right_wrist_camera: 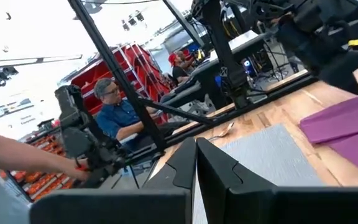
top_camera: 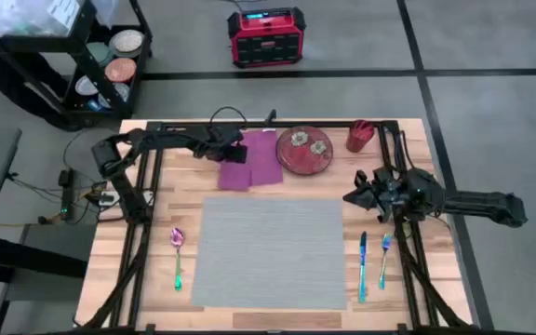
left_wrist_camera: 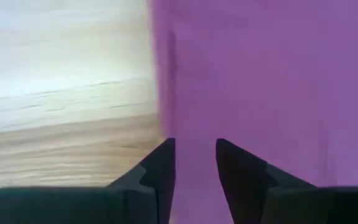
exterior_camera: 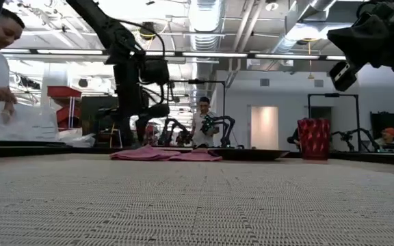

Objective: Set table place
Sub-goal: Fold the violet table napkin

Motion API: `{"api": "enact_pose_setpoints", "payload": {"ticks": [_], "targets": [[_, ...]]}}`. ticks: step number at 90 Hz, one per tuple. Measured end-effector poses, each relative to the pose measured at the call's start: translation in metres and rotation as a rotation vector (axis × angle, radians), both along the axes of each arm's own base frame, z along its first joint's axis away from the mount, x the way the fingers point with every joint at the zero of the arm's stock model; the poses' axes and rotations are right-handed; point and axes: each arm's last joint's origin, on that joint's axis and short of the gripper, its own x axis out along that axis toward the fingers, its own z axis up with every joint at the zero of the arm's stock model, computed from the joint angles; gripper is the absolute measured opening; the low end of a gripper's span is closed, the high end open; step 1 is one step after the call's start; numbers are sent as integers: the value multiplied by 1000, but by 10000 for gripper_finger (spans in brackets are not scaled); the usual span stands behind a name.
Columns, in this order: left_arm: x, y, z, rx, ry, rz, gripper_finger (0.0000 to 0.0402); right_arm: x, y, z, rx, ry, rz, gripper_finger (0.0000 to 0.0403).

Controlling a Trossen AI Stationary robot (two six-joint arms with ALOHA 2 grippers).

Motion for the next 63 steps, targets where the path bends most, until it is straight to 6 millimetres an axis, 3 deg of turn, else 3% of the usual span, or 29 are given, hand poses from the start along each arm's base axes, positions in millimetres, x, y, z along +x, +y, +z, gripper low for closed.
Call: {"api": "enact_pose_setpoints", "payload": {"ticks": [14,63], "targets": [[5,7,-2,14,-126,-29,98,0,1,0,7,2,15,19],[-9,9,-15,-5,-63,26,98,0,4,0,44,8,44,43]]}}
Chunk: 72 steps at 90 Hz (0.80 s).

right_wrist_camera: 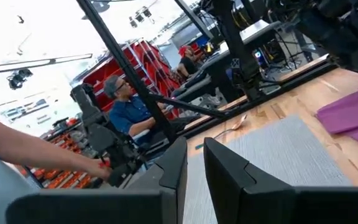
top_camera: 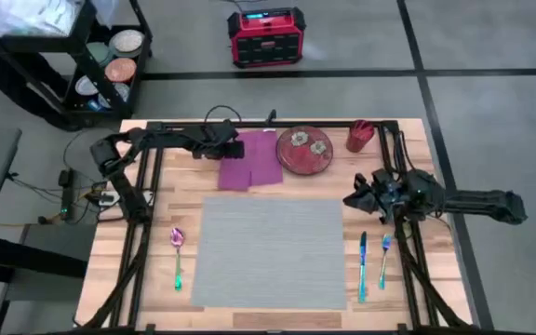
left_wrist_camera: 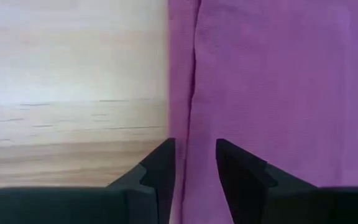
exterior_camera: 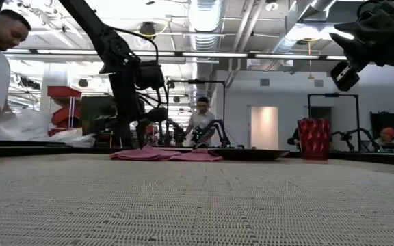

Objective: Set table place
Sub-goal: Fold the violet table napkin

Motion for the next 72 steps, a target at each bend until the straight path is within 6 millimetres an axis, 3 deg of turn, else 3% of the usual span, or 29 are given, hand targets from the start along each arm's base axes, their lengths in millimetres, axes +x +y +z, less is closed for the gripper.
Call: {"api": "enact_pose_setpoints", "payload": {"ticks": [10,24,32,44,59,72], "targets": [[-4,-2,-15,-30,14,23,98,0,0,0,0,-1,0,43],[0,0,-25,-31,-98,1,95,0,0,0,10,0,1,43],[2,1,-24,-28,-132,28,76,0,0,0,9,1,1,44],[0,3,-23,-50,-155,26,12,0,0,0,9,1,1,43],[0,-1,-17,-105,-202,-16,2,0,0,-1,9,7,0,42],[-5,-6,6,-96,-255,-35,1,0,0,-2,8,17,0,42]]}}
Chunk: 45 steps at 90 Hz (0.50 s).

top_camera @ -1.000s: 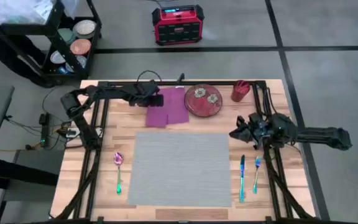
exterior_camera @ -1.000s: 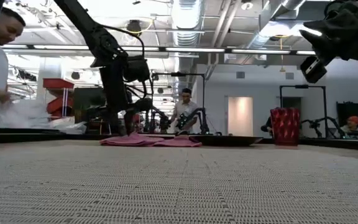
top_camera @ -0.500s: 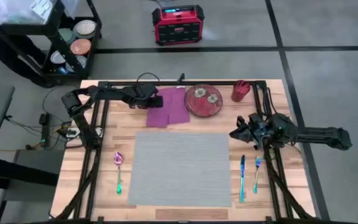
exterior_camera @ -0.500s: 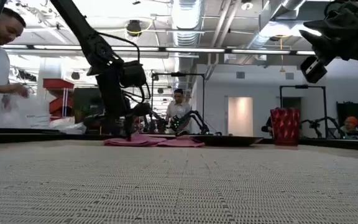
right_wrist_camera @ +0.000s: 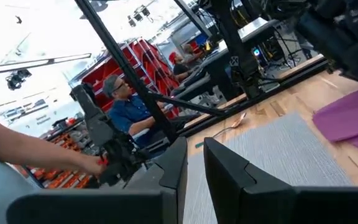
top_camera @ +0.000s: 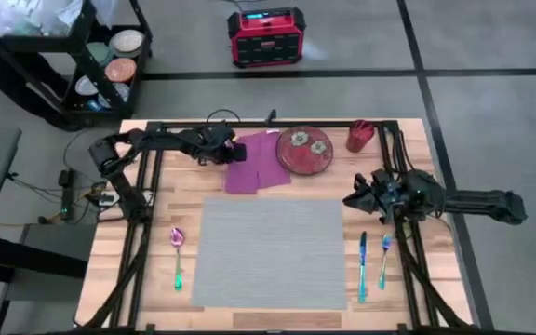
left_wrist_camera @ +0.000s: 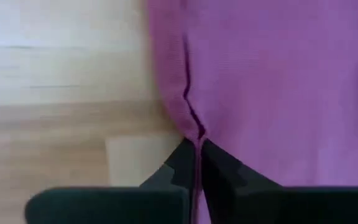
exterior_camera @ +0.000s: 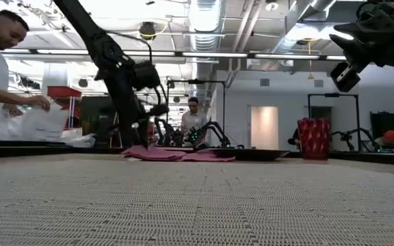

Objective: Set table place
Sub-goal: Fold the violet table napkin

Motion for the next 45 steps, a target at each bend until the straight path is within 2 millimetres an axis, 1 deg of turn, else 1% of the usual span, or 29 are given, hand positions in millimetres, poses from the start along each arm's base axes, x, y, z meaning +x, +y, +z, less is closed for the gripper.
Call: {"api": "enact_pose_setpoints", "payload": {"ticks": [12,34,45], "targets": [[-7,-3,24,46,-48,10,1,0,0,-2,3,19,0,42],[-27,-12,62,117,-107,68,0,0,0,-2,4,23,0,42],[-32,-14,74,128,-157,105,0,0,0,-2,4,23,-1,42]]}}
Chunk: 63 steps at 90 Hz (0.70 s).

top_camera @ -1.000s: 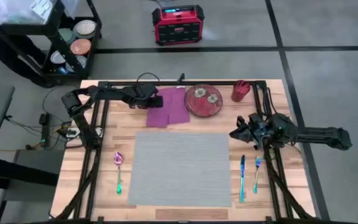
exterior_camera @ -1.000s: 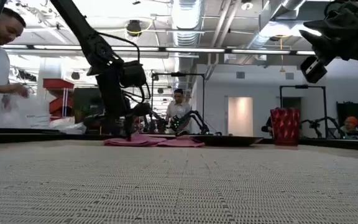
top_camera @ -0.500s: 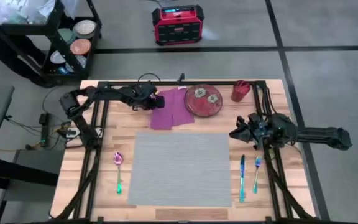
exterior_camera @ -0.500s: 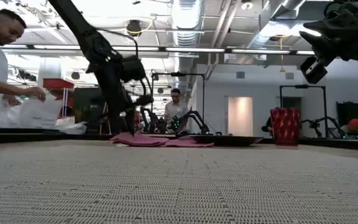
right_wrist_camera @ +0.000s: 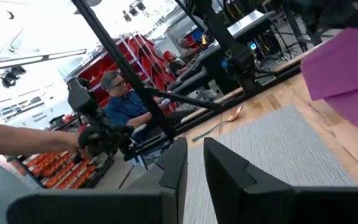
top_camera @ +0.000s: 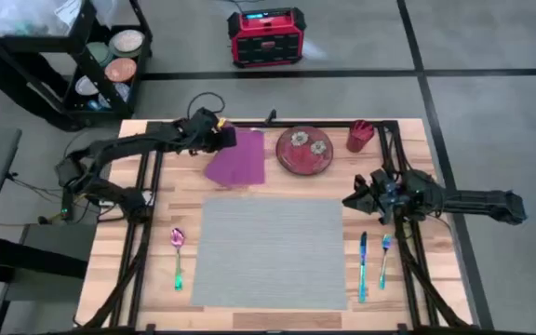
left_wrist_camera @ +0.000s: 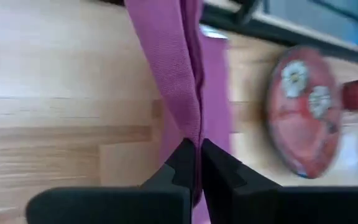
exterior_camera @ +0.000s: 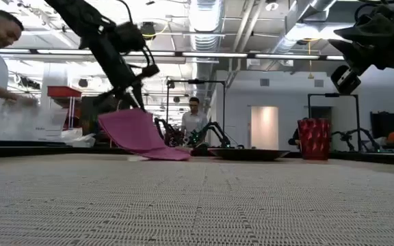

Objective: Set table place
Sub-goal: Fold the violet table napkin

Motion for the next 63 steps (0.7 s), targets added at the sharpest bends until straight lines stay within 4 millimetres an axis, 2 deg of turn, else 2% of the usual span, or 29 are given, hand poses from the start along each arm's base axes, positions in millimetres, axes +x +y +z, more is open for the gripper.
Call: {"api": "enact_pose_setpoints", "payload": {"ticks": [17,30,38,49,63], "targets": [[2,1,-12,-103,49,34,0,0,0,0,-5,-2,-1,42],[2,-1,-16,-154,200,-10,0,0,0,0,-6,0,-1,42],[-8,-7,-5,-165,316,-8,0,0,0,0,-2,1,1,42],[-31,-15,20,-144,438,4,0,0,0,-1,12,8,3,42],[-53,-23,35,-144,494,30,0,0,0,-2,14,18,3,42]]}}
